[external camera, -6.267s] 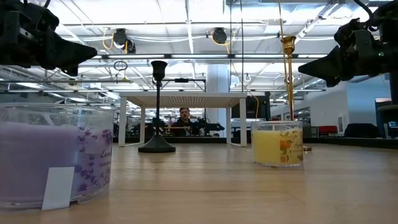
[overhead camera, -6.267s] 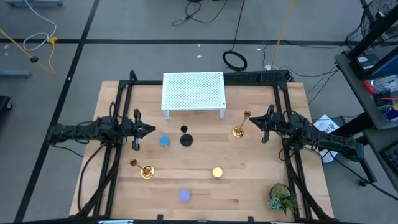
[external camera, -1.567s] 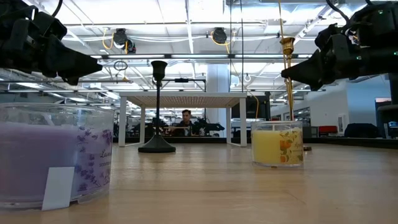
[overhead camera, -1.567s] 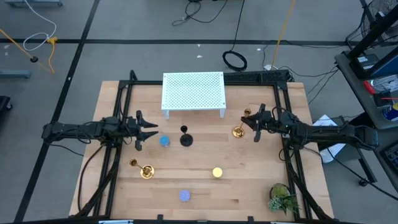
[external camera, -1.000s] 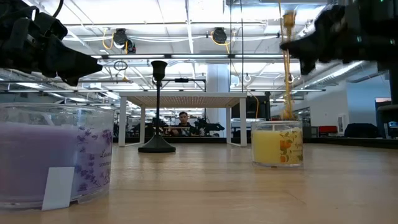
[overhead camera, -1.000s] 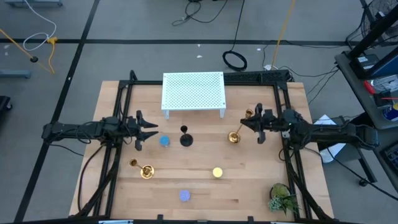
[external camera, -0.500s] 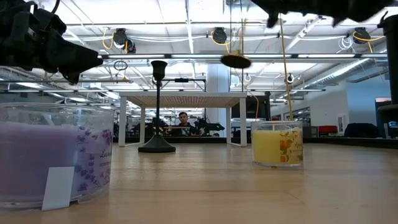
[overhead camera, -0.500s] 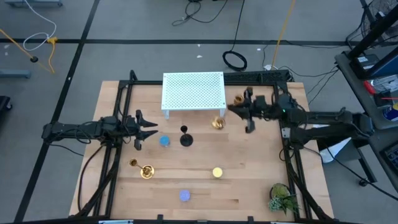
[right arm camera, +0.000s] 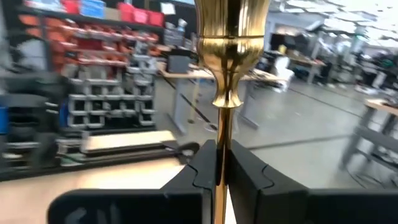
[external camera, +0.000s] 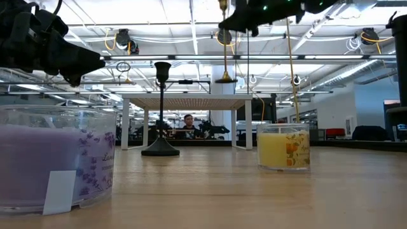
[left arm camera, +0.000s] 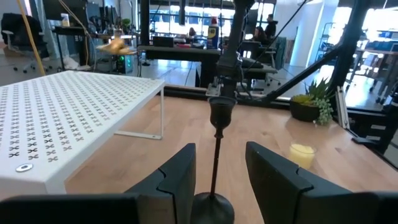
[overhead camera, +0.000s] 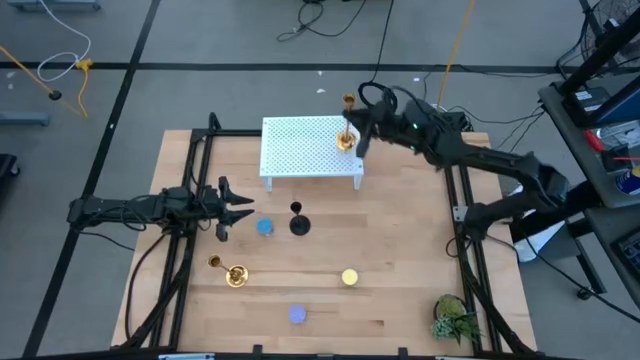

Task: Pick & Place candle stick holders
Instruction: Put the left golden candle holder on the shelf

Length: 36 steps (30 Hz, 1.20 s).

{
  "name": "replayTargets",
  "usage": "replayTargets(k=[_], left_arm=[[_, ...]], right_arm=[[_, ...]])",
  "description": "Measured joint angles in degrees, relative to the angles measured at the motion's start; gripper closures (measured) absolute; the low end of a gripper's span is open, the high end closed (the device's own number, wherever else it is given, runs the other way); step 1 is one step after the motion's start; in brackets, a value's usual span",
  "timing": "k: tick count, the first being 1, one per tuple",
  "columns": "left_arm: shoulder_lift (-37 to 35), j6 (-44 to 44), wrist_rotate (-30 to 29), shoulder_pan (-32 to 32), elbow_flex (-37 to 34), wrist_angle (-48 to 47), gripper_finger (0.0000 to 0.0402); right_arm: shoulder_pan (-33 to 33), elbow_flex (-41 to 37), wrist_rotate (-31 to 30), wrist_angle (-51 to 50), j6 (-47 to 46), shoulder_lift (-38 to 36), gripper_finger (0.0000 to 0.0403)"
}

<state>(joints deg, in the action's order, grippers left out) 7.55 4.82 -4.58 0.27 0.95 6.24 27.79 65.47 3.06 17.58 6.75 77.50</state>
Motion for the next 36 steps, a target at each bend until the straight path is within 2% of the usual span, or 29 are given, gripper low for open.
replayTargets(k=[10,12,15,27,36], left_arm=[[0.0,0.0,0.0,0.0,0.0,0.0,0.0254],[0.0,0.0,0.0,0.0,0.0,0.0,0.0254],[0.0,0.0,0.0,0.0,0.0,0.0,0.0254],[0.0,0.0,0.0,0.0,0.0,-0.1,0.0254],[0.0,0.0,0.0,0.0,0.0,-0.2,0.0254]], right_arm=[[9.5,0.7,0.4,8.2,-6.1,9.9,0.0386],[10.6,0.7,2.9,9.2,-6.4,11.3,0.0386],[11.2,0.7,4.6,11.9,-7.7,12.7,0.0386],[12.0,0.7,4.7,12.6,-8.0,13.3,0.0383],[11.9,0.7,4.6,12.3,-7.6,13.3,0.0354]])
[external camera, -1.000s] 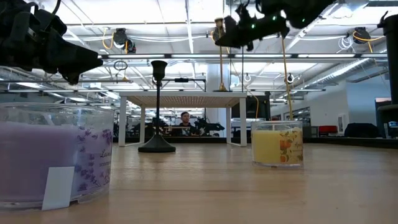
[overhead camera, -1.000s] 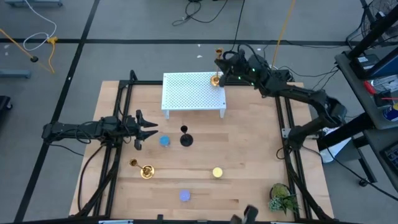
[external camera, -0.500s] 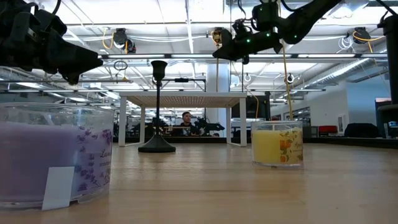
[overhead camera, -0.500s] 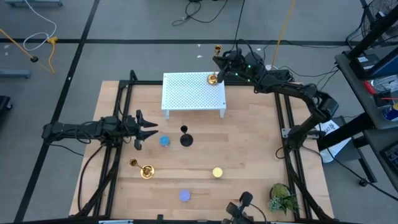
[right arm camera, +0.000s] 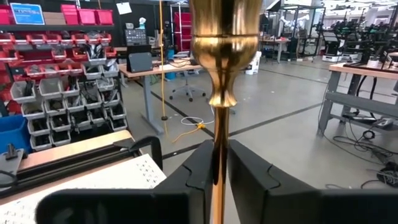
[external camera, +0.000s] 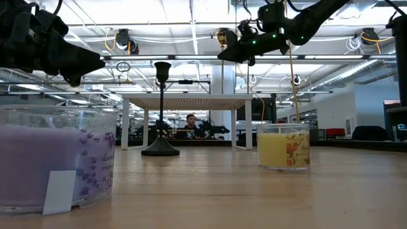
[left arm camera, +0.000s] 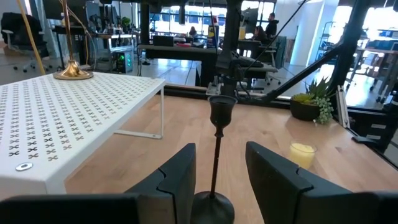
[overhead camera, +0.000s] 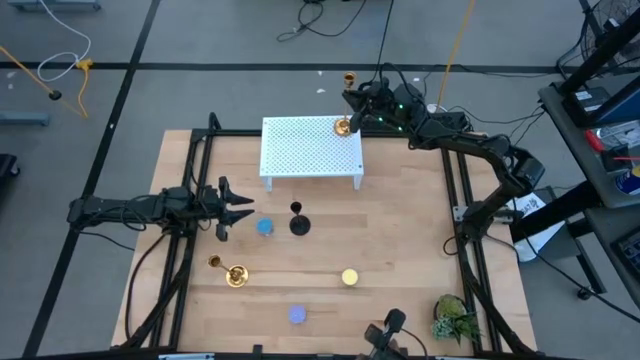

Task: Pick & Place candle stick holders
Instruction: Put the left golden candle holder on the shelf, then put the black candle holder on the shelf

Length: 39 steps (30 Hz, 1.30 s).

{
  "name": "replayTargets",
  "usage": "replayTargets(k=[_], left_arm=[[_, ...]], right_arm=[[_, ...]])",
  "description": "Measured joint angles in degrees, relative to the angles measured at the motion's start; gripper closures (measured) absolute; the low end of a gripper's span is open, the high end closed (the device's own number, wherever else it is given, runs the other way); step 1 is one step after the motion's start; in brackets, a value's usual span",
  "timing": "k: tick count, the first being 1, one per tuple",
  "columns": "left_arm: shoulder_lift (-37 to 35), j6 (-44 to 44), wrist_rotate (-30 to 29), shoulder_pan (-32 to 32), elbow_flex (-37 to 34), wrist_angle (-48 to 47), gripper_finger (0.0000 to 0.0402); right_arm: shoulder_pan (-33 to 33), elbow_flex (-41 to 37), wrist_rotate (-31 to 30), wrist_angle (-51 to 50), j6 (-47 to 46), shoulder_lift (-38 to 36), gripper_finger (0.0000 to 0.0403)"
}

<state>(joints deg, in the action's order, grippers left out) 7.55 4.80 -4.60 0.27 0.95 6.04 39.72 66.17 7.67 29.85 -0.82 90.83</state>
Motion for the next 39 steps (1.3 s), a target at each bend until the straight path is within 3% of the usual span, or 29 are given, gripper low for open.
replayTargets(k=[16,25,39], left_arm=[[0.0,0.1,0.1,0.0,0.0,0.0,0.0254],[0.0,1.4,0.1,0.0,0.0,-0.4,0.0254],[0.0,1.6,0.7,0.0,0.0,-0.3,0.0254]], right_arm=[[-0.1,0.0,0.1,-5.2,0.4,-0.1,0.0256],[-0.2,0.0,0.0,-7.6,2.8,-1.5,0.0223],[-6.7,0.0,0.0,-38.6,4.7,-13.9,0.0218]])
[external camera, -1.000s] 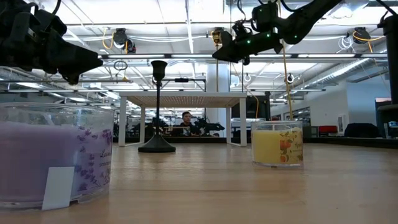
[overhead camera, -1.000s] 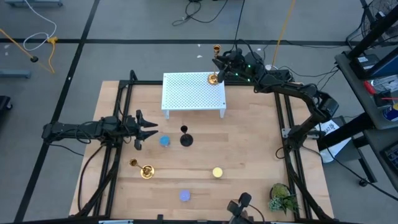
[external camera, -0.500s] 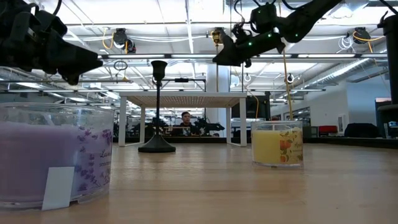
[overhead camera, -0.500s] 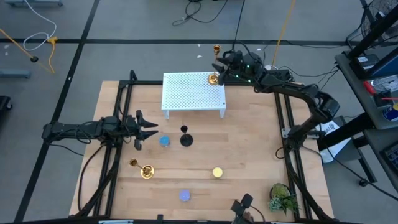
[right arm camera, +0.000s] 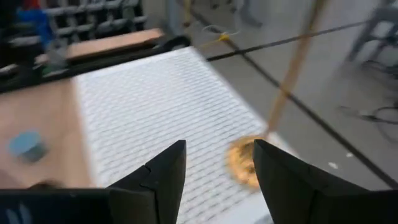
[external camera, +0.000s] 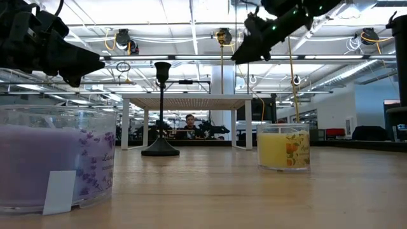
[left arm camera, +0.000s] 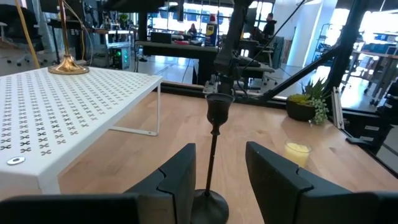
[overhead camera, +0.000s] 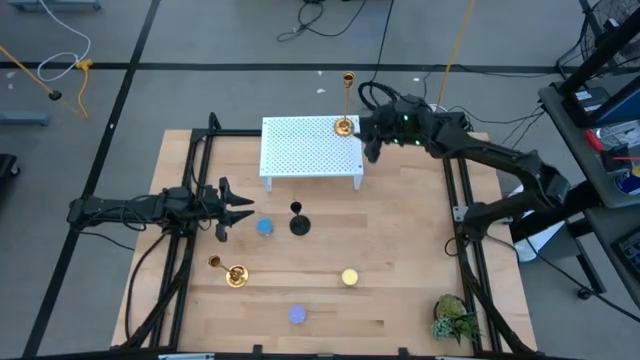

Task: Pick & Place candle stick holders
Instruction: Put the black candle holder on the shelf

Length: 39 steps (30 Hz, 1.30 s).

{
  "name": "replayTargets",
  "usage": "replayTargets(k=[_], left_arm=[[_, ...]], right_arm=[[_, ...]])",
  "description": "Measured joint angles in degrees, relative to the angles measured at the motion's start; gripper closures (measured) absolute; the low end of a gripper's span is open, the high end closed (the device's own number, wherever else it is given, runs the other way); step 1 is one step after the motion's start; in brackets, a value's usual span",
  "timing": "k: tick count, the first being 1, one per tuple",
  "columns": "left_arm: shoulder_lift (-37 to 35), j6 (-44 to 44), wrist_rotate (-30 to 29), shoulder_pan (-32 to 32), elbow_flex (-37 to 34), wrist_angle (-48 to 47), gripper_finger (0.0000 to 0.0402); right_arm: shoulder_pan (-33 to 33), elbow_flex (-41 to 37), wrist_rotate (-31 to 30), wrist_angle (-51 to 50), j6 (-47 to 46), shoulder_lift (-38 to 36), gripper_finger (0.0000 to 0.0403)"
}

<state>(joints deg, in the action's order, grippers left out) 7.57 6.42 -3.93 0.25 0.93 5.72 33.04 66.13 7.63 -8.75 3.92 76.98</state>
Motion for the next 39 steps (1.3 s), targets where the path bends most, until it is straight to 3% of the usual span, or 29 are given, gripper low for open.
replayTargets(k=[5,10,13,16,21,24,32,39], left_arm=[[0.0,0.0,0.0,0.0,0.0,0.0,0.0254],[0.0,0.0,0.0,0.0,0.0,0.0,0.0254],[0.0,0.0,0.0,0.0,0.0,0.0,0.0254],[0.0,-0.1,0.0,0.0,0.0,0.0,0.0254],[0.0,-0.1,0.0,0.0,0.0,0.2,0.0254],[0.0,-0.1,-0.1,0.0,0.0,0.5,0.0254],[0.0,0.1,-0.5,0.0,0.0,0.5,0.0254],[0.0,0.3,-0.5,0.0,0.0,0.4,0.0254]], right_arm=[[-8.8,-0.5,0.1,-4.4,-0.2,-1.5,0.0218],[-18.9,-7.1,0.1,3.1,-0.2,-1.5,0.0218],[-23.8,-14.3,0.1,15.5,-1.8,-0.9,0.0218],[-27.4,-22.8,0.0,35.2,-5.5,1.4,0.0218],[-31.7,-31.8,-3.4,65.4,-10.7,11.4,0.0218],[-34.1,-31.1,-7.9,71.9,-10.8,18.4,0.0218],[-36.0,-19.8,-16.7,71.3,-10.8,32.3,0.0218],[-34.2,-13.1,-16.7,67.6,-18.2,39.5,0.0218]])
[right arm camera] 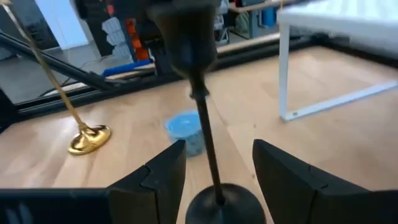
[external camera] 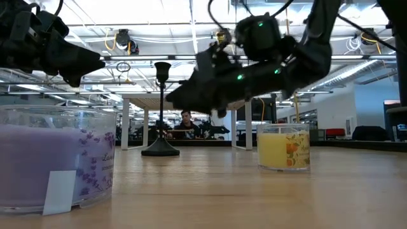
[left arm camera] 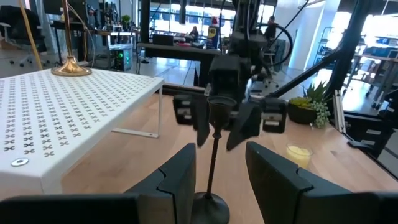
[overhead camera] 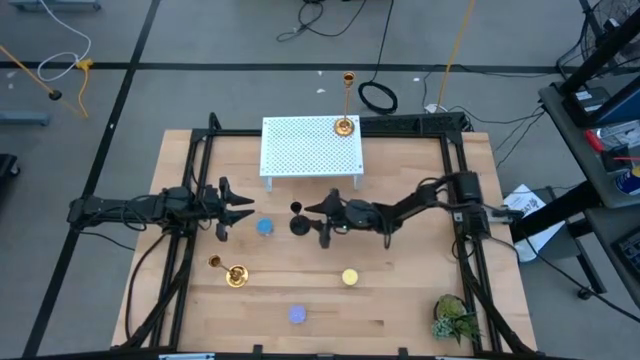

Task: Pick & Place candle stick holders
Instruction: Put the black candle holder on the shelf

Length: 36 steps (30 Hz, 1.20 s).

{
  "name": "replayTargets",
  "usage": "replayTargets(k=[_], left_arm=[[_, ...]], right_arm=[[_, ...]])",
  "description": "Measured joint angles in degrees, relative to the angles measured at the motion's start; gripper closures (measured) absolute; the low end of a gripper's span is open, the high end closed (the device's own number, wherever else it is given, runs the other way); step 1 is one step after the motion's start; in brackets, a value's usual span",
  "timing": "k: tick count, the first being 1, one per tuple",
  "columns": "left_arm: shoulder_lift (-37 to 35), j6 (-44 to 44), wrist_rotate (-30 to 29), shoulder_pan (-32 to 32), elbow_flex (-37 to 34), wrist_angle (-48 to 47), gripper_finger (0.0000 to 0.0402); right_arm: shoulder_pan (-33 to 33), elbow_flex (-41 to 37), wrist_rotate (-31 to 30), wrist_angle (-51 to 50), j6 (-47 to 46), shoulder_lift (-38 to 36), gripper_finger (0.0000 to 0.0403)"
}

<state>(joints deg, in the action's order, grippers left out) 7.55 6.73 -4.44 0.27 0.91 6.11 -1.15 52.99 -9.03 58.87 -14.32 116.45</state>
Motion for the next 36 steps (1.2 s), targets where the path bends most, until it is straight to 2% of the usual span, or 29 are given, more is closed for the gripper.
replayTargets(k=[6,12,15,20,25,29,33,36], left_arm=[[0.0,-0.2,0.0,0.0,0.0,-0.3,0.0254],[0.0,-0.2,0.0,0.0,0.0,-0.3,0.0254],[0.0,-0.3,0.0,0.0,0.0,-0.4,0.0254],[0.0,-0.3,0.0,0.0,0.0,-0.4,0.0254],[0.0,-0.3,0.0,0.0,0.0,-0.5,0.0254],[0.0,-0.3,0.0,0.0,0.0,-0.5,0.0254],[0.0,-0.3,0.0,0.0,0.0,-0.9,0.0254],[0.0,-0.2,0.0,0.0,0.0,-1.2,0.0254]], right_arm=[[-0.1,4.7,0.1,0.1,0.6,5.4,0.0218],[0.5,7.5,-0.1,-1.3,0.8,7.4,0.023],[0.4,7.7,-0.2,-2.2,1.6,7.4,0.0269],[0.0,7.5,-0.4,-2.1,2.2,7.5,0.038],[-1.2,7.5,0.4,-2.0,-0.1,7.4,0.0385],[-3.1,7.4,4.5,-3.7,0.4,4.8,0.0393],[-4.1,7.4,11.8,-11.0,-0.2,-2.1,0.0392],[-5.1,7.4,11.8,-18.2,1.6,-8.5,0.0393]])
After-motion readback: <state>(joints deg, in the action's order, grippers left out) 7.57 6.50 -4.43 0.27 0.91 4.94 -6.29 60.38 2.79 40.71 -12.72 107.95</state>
